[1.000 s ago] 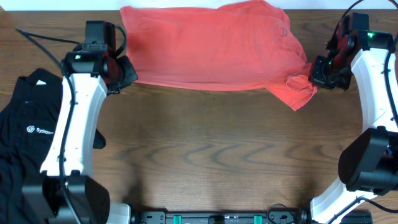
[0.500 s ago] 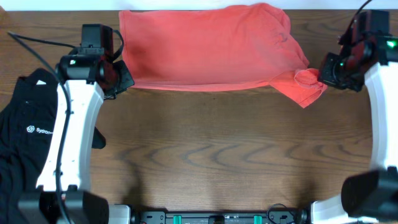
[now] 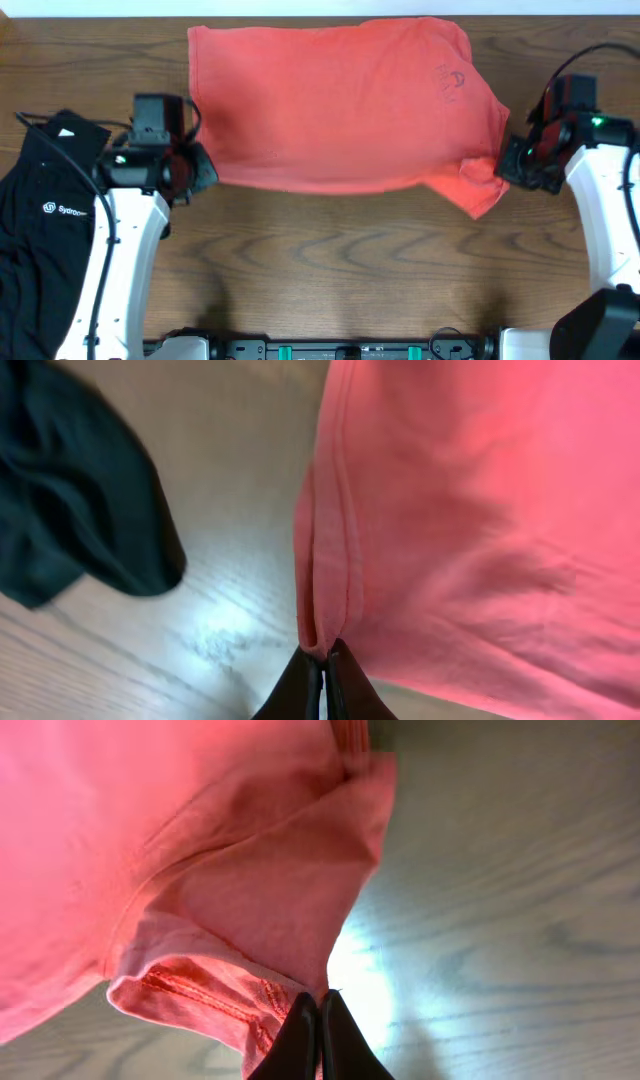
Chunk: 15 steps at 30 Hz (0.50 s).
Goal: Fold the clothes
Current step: 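Pull both grippers toward the robot to straighten the T-shirt flat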
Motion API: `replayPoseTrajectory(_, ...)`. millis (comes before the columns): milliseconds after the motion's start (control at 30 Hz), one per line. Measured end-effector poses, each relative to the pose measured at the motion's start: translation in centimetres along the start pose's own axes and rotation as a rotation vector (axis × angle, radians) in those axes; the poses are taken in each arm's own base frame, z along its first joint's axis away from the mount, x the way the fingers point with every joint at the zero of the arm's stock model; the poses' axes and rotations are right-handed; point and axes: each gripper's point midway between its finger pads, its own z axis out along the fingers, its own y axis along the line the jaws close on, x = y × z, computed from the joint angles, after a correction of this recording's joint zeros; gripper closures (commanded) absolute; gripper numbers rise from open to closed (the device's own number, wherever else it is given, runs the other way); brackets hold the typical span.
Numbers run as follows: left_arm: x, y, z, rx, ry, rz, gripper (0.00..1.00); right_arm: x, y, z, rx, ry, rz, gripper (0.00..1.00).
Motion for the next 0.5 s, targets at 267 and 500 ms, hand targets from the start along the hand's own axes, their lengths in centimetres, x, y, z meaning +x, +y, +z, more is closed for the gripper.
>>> replayPoseTrajectory(267, 3.9, 1.6, 1.2, -0.007, 0.044, -0.039, 0.94, 3.3, -1.2, 2.8, 0.025, 0.091, 0.040, 0.99)
replayPoseTrajectory(500, 7.9, 2.6, 3.2, -0.027, 0.117, -0.049, 0.94, 6.1, -1.9, 3.6, 0.017, 0.082, 0.083, 0.99)
